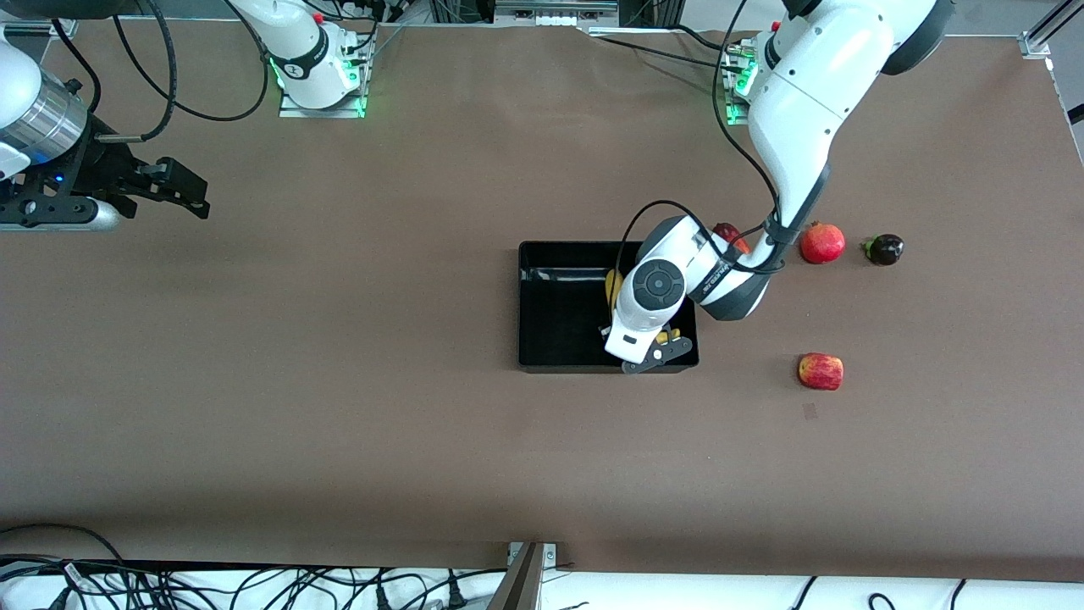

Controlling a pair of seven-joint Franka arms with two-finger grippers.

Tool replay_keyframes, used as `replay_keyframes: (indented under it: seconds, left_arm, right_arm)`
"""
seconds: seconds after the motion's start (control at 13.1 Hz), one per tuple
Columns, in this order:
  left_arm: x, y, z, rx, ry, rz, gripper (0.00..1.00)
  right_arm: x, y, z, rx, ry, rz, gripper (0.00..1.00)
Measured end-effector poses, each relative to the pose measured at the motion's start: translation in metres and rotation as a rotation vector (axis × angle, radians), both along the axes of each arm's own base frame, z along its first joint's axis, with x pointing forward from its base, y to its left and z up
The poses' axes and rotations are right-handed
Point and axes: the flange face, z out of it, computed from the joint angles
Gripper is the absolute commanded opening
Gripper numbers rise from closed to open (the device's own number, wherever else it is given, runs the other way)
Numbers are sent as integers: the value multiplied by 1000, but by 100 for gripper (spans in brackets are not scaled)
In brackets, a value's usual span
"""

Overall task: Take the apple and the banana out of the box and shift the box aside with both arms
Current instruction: 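Move the left gripper back into the tray and grasp the banana, then carry the banana out with the left gripper and place it beside the apple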

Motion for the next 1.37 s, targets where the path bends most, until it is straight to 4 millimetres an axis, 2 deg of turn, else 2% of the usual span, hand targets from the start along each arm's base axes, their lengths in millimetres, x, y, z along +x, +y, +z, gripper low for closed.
replay_keyframes:
  seconds: [0.15, 0.38, 0.53, 0.61, 0.69, 0.76, 0.84, 1.07, 1.15, 1.22, 1.3, 1.37]
  left_arm:
    - [3, 7, 39, 27, 21, 5, 0]
    - [13, 32, 113, 16, 89, -7, 0]
    - [24, 60, 148, 25, 141, -54, 0]
    - [33, 88, 160, 23, 178, -104, 0]
    - [42, 117, 164, 11, 200, -146, 0]
    - [54, 157, 162, -3, 215, -201, 0]
    - [67, 206, 158, -10, 219, -257, 0]
    - [95, 374, 140, -77, 166, -440, 0]
    - [101, 417, 127, -90, 120, -501, 0]
    - [104, 446, 110, -104, 84, -554, 0]
    - [106, 463, 89, -118, 59, -595, 0]
    - [107, 472, 65, -127, 38, -626, 0]
  right_arm:
    - [0, 0, 0, 0, 0, 1, 100]
    - [0, 0, 0, 0, -1, 1, 100]
    - [0, 1, 0, 0, -1, 1, 100]
    - [0, 1, 0, 0, -1, 2, 100]
    - [0, 1, 0, 0, 0, 2, 100]
    - [0, 1, 0, 0, 0, 2, 100]
    - [0, 1, 0, 0, 0, 3, 100]
    - [0, 2, 0, 0, 0, 3, 100]
    - [0, 2, 0, 0, 0, 3, 100]
    - [0, 2, 0, 0, 0, 3, 100]
    - [0, 2, 0, 0, 0, 4, 100]
    - [0, 2, 0, 0, 0, 3, 100]
